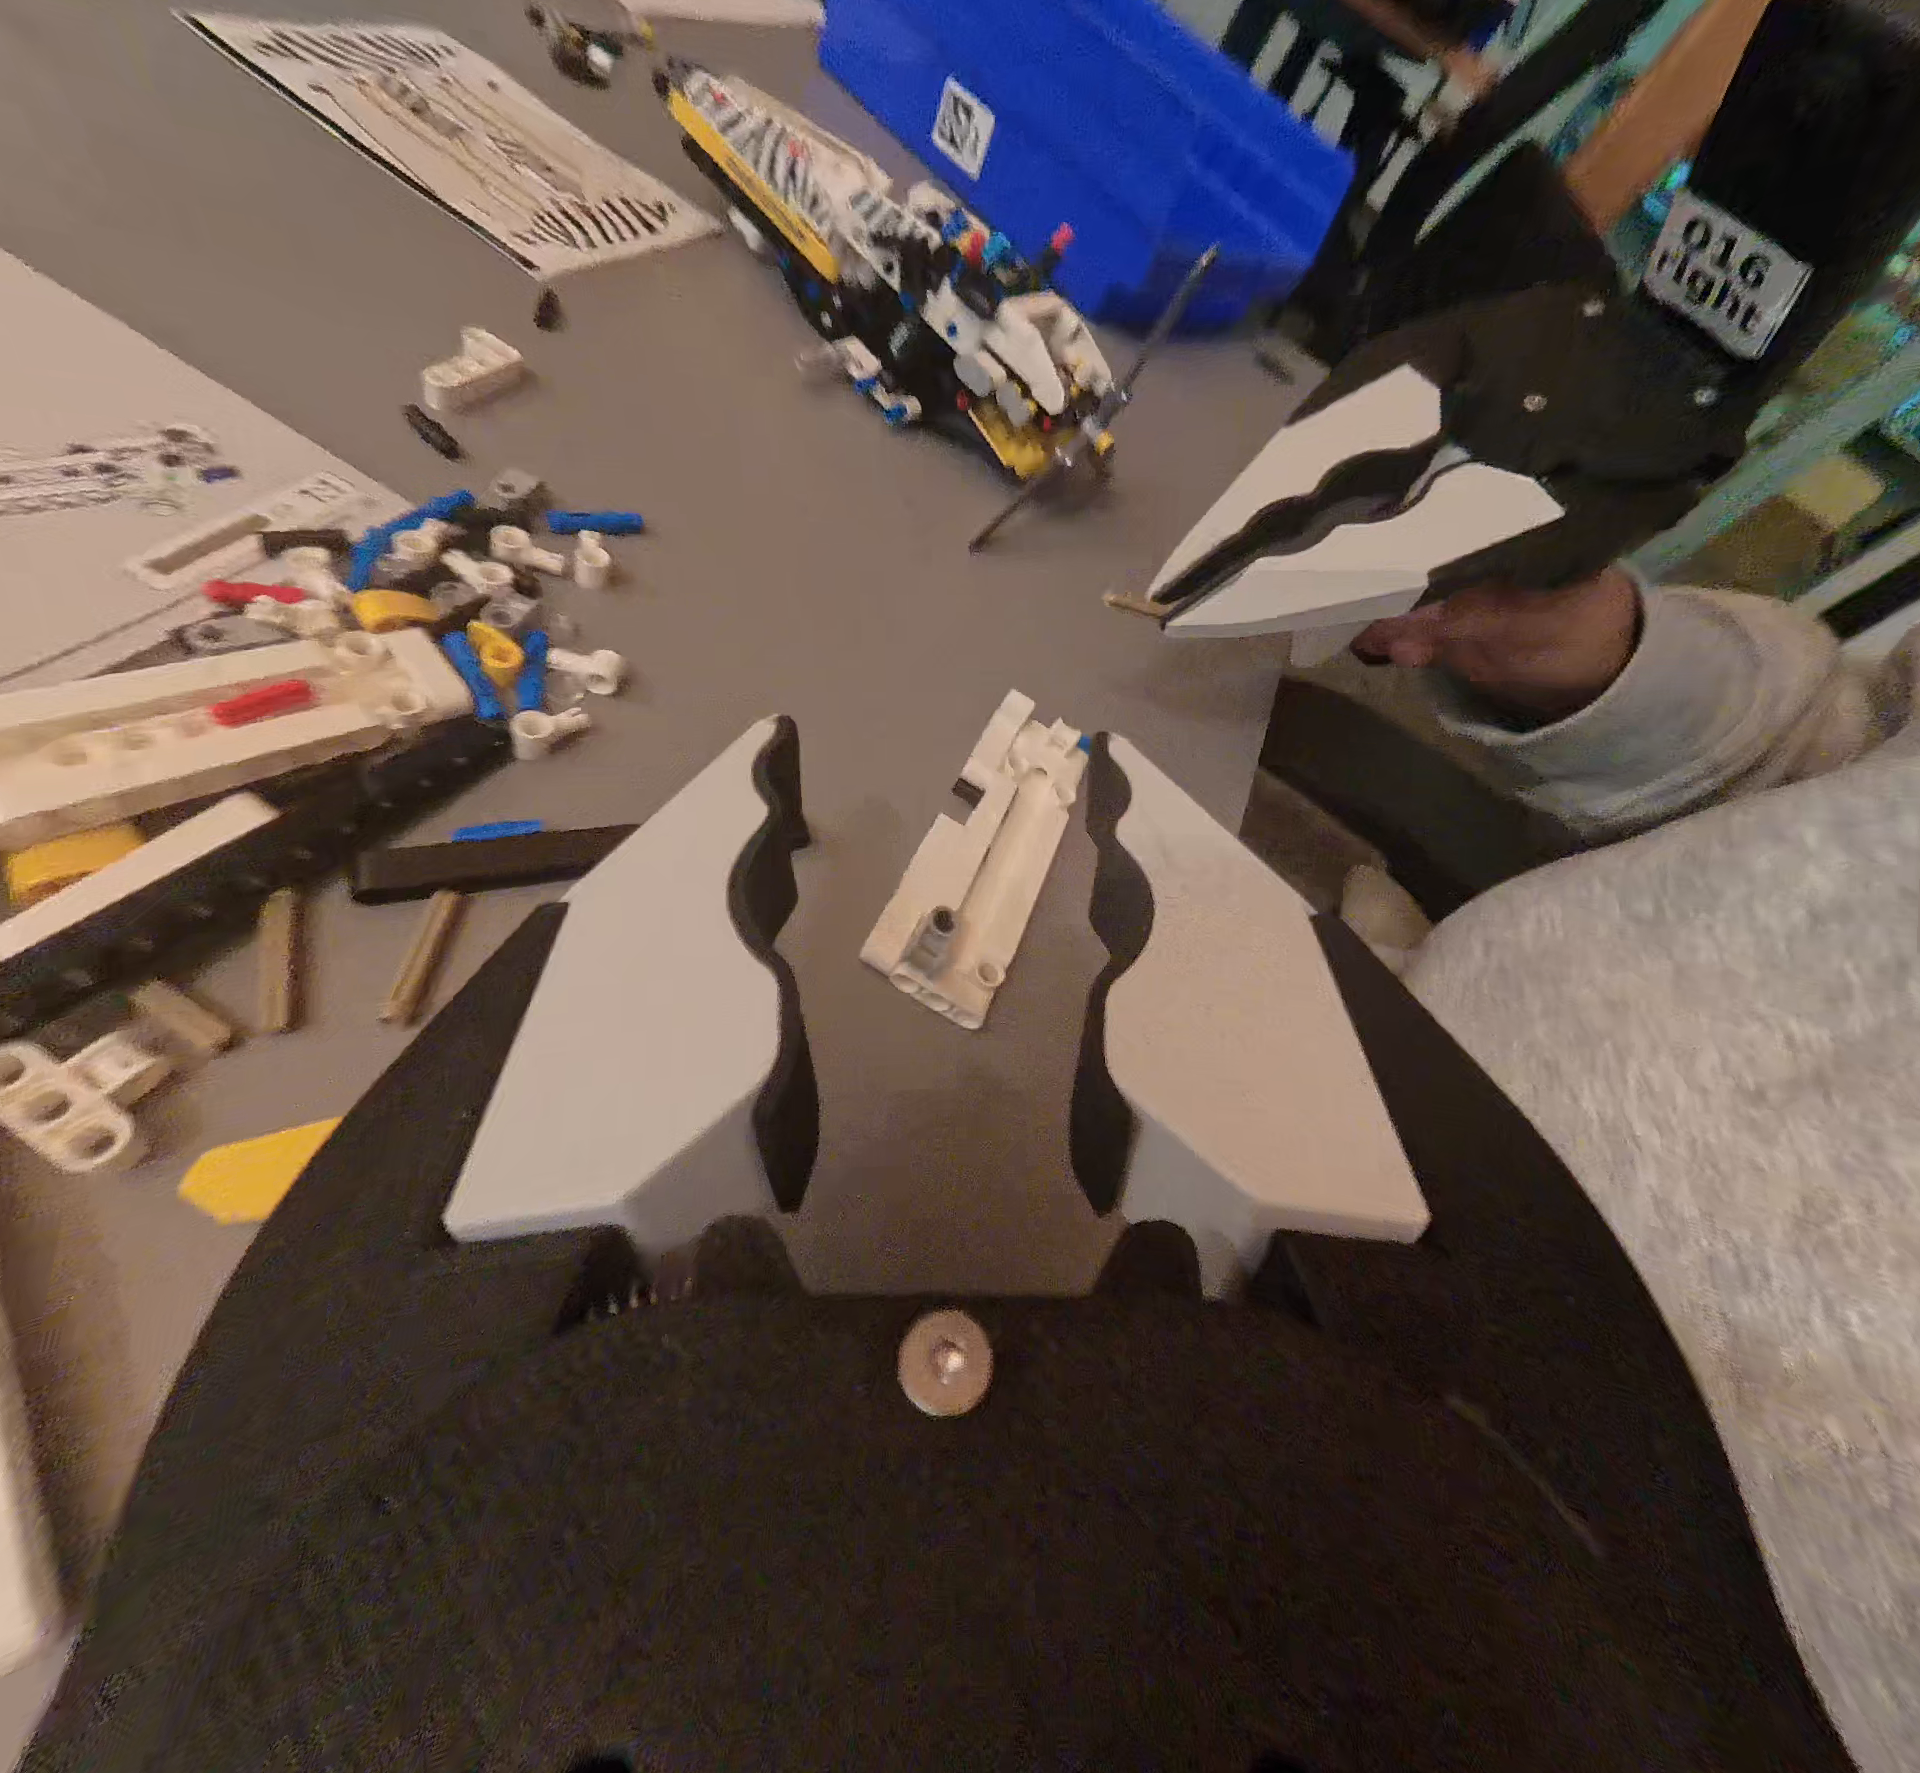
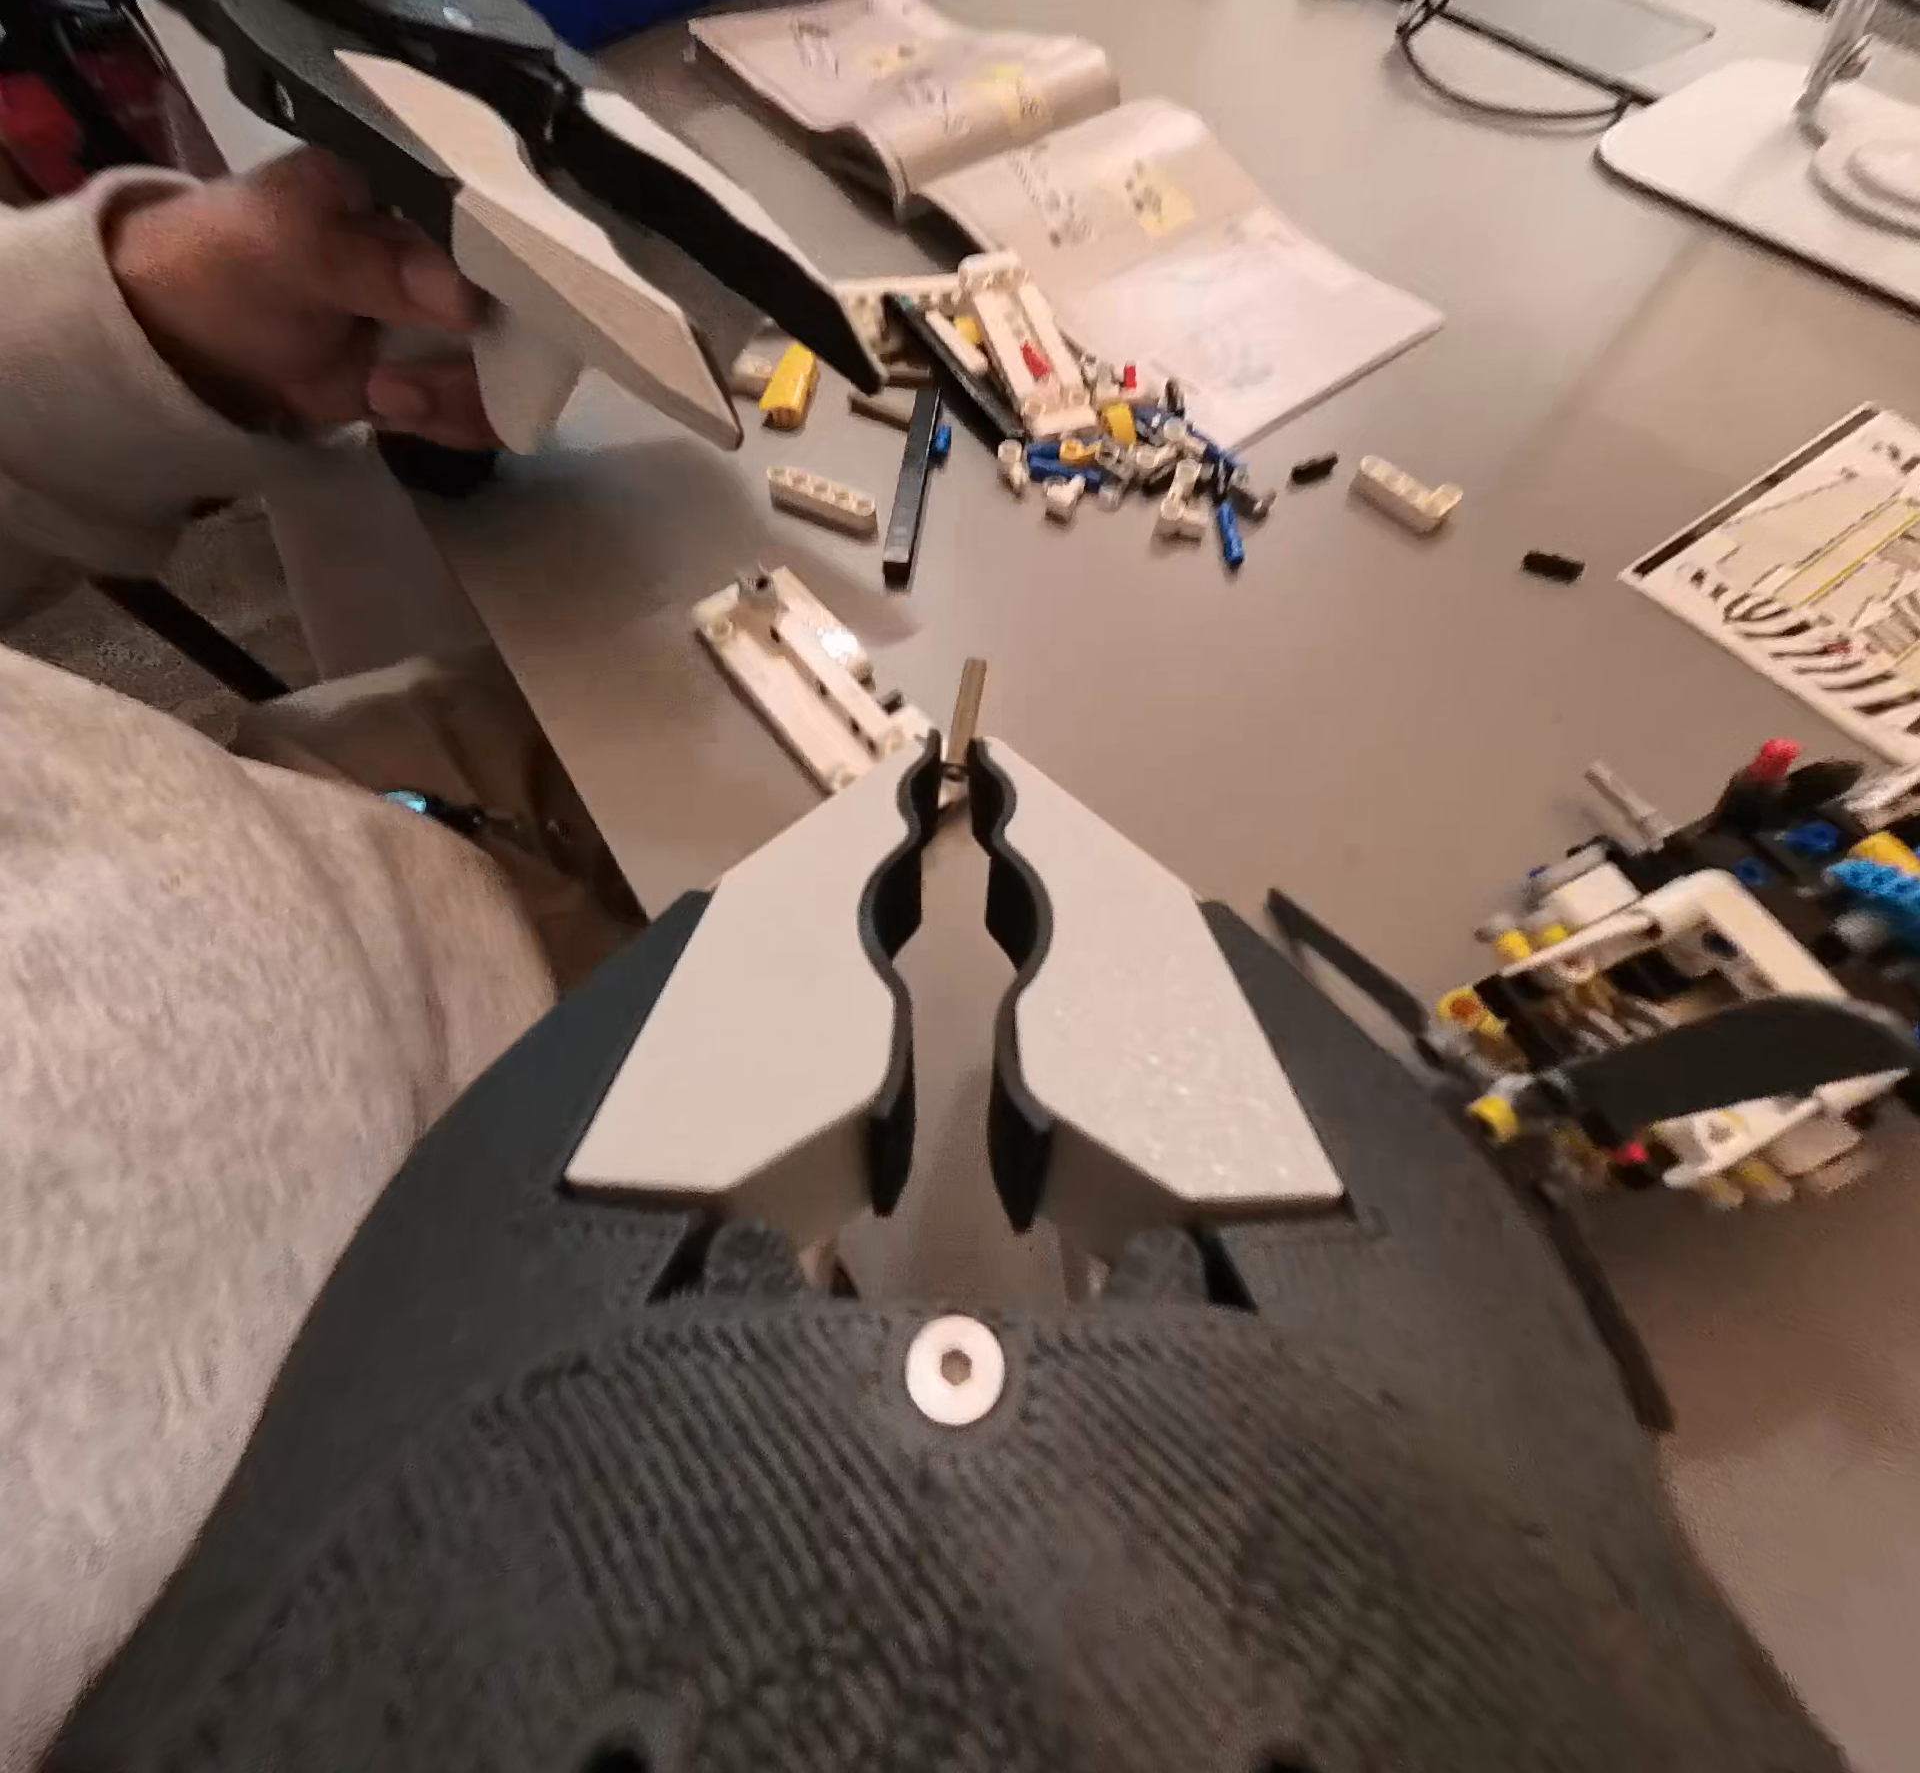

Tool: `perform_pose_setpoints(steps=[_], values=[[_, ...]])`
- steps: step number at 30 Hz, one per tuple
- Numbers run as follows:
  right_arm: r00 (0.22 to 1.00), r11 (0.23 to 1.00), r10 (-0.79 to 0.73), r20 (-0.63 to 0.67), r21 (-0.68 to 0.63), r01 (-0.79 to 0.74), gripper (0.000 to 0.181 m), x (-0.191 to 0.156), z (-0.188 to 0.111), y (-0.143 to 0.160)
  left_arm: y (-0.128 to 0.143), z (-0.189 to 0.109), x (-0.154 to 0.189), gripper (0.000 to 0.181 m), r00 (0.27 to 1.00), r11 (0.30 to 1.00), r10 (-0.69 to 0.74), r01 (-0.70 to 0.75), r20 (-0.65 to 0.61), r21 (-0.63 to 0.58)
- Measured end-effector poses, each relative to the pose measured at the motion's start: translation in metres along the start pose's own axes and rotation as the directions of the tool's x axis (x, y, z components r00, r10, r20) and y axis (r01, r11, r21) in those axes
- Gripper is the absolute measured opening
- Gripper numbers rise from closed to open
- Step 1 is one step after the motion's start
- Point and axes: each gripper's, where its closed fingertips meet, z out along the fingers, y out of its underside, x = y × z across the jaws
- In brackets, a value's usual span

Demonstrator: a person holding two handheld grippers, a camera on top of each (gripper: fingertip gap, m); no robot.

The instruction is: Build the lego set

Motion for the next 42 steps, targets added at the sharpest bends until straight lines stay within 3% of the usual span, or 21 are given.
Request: perform_pose_setpoints(steps=[8, 19, 23, 27, 32, 37, 42], values=[[0.999, 0.993, 0.042, 0.027, -0.113, -0.039, 0.004, -0.008, -0.002, 0.034, 0.025, 0.032, 0.018, 0.064, 0.985, 0.961, 0.168, -0.173, -0.043, -0.217], [0.954, 0.959, 0.277, 0.114, -0.095, -0.267, 0.004, -0.023, 0.008, 0.031, 0.047, 0.055, 0.017, 0.059, 0.952, 0.87, 0.303, -0.297, -0.047, -0.395], [0.94, 0.943, 0.328, 0.093, -0.099, -0.319, 0.004, -0.02, 0.009, 0.034, 0.049, 0.057, 0.012, 0.043, 0.939, 0.853, 0.343, -0.31, 0.005, -0.419], [0.931, 0.932, 0.353, 0.09, -0.115, -0.343, 0.004, -0.02, 0.014, 0.039, 0.048, 0.059, 0.017, 0.031, 0.965, 0.886, 0.261, -0.231, 0.02, -0.402], [0.933, 0.933, 0.351, 0.072, -0.112, -0.342, 0.004, -0.018, 0.016, 0.038, 0.049, 0.061, 0.022, 0.038, 0.973, 0.896, 0.231, -0.202, 0.026, -0.394], [0.925, 0.924, 0.375, 0.067, -0.112, -0.366, 0.004, -0.016, 0.017, 0.038, 0.04, 0.065, 0.015, 0.054, 0.943, 0.887, 0.321, -0.269, 0.083, -0.376], [0.906, 0.906, 0.418, 0.067, -0.098, -0.411, 0.003, -0.016, 0.018, 0.04, 0.046, 0.067, 0.012, 0.053, 0.938, 0.862, 0.34, -0.283, 0.065, -0.42]])
